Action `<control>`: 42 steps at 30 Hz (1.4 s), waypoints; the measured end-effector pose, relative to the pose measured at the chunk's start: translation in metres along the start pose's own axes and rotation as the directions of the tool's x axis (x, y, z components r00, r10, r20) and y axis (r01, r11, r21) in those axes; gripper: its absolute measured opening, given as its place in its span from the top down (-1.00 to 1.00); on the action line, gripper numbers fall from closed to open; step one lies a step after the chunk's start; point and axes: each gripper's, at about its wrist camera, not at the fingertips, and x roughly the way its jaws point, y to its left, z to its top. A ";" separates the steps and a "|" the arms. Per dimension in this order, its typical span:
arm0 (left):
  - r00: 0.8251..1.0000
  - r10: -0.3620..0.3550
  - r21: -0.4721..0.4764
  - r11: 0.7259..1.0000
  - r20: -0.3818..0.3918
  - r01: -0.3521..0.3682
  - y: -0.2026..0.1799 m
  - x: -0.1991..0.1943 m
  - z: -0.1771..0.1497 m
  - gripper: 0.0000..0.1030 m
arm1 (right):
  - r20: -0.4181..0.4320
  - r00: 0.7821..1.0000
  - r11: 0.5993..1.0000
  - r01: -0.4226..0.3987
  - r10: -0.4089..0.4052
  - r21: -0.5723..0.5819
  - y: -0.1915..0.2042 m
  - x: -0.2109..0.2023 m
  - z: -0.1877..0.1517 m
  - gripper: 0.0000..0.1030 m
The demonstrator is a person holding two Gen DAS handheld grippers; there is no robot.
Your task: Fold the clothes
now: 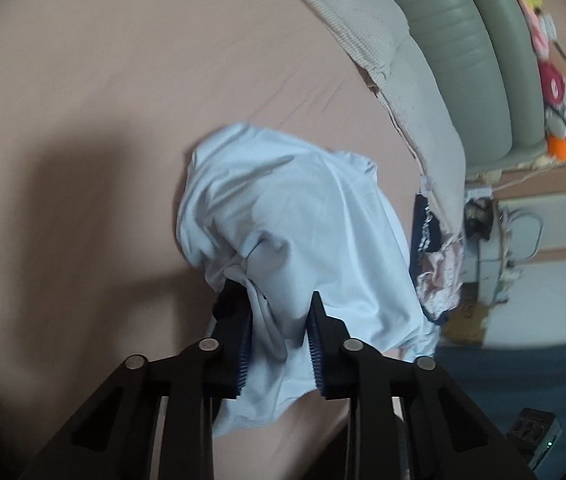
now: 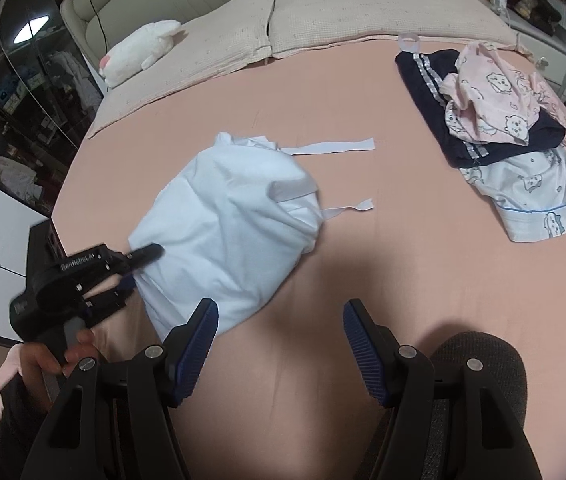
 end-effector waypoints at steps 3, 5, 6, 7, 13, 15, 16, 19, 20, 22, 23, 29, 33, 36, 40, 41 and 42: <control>1.000 -0.010 0.101 0.995 0.021 0.008 -0.016 -0.013 0.027 0.66 | -0.001 1.000 1.000 -0.003 0.003 0.008 -0.001 0.000 -0.001 -0.26; 0.999 -0.018 0.160 0.987 0.044 0.011 -0.029 -0.025 0.045 0.68 | -0.006 1.000 1.000 -0.004 0.005 0.013 -0.001 0.001 -0.001 -0.26; 0.998 -0.030 0.176 0.984 0.063 0.018 -0.035 -0.034 0.054 0.70 | -0.007 1.000 1.000 -0.007 0.008 0.011 0.000 0.002 -0.001 -0.26; 0.996 -0.048 0.184 0.982 0.077 0.034 -0.041 -0.042 0.064 0.72 | -0.008 1.000 1.000 -0.011 0.011 0.008 0.002 0.002 0.000 -0.26; 0.993 -0.054 0.274 0.961 0.104 0.023 -0.069 -0.068 0.095 0.74 | -0.001 1.000 1.000 -0.014 0.014 -0.012 0.009 -0.001 0.004 -0.26; 0.995 -0.037 0.263 0.965 0.096 0.010 -0.068 -0.066 0.095 0.74 | 0.004 1.000 1.000 -0.018 0.018 -0.013 0.008 -0.003 0.005 -0.26; 0.996 -0.033 0.238 0.971 0.087 0.011 -0.064 -0.063 0.094 0.74 | 0.005 1.000 1.000 -0.019 0.019 -0.012 0.008 -0.004 0.006 -0.26; 0.995 -0.061 0.205 0.978 0.082 0.043 -0.058 -0.059 0.088 0.74 | 0.008 1.000 1.000 -0.012 0.012 -0.011 0.008 -0.003 0.011 -0.26; 0.994 -0.071 0.204 0.978 0.078 0.054 -0.059 -0.060 0.085 0.74 | 0.008 1.000 1.000 -0.011 0.011 -0.013 0.009 -0.003 0.013 -0.26; 0.993 -0.095 0.202 0.976 0.068 0.079 -0.061 -0.063 0.079 0.74 | 0.009 1.000 1.000 0.002 -0.002 -0.028 0.013 -0.002 0.019 -0.26; 0.992 -0.107 0.208 0.974 0.063 0.092 -0.063 -0.066 0.077 0.74 | 0.011 1.000 0.999 0.011 -0.010 -0.040 0.017 -0.001 0.022 -0.26; 0.991 -0.131 0.285 0.950 0.005 0.124 -0.088 -0.075 0.065 0.74 | 0.146 0.989 0.994 0.044 -0.029 -0.097 0.052 -0.009 0.030 -0.26; 0.989 -0.145 0.358 0.922 -0.026 0.145 -0.112 -0.076 0.055 0.74 | 0.162 0.987 0.987 0.003 0.024 -0.163 0.076 -0.006 0.037 -0.26; 0.984 -0.168 0.366 0.914 -0.053 0.176 -0.124 -0.075 0.049 0.74 | 0.156 0.988 0.985 0.004 0.023 -0.173 0.080 -0.003 0.040 -0.26; 0.975 -0.202 0.381 0.897 -0.097 0.223 -0.142 -0.074 0.039 0.74 | 0.173 0.981 0.986 -0.067 0.093 -0.150 0.084 -0.007 0.041 -0.26; 0.973 -0.207 0.390 0.892 -0.100 0.230 -0.147 -0.075 0.036 0.74 | 0.176 0.979 0.986 -0.080 0.105 -0.145 0.087 -0.007 0.042 -0.26; 0.972 -0.212 0.400 0.886 -0.104 0.236 -0.152 -0.075 0.033 0.74 | 0.179 0.977 0.986 -0.089 0.114 -0.142 0.090 -0.006 0.043 -0.26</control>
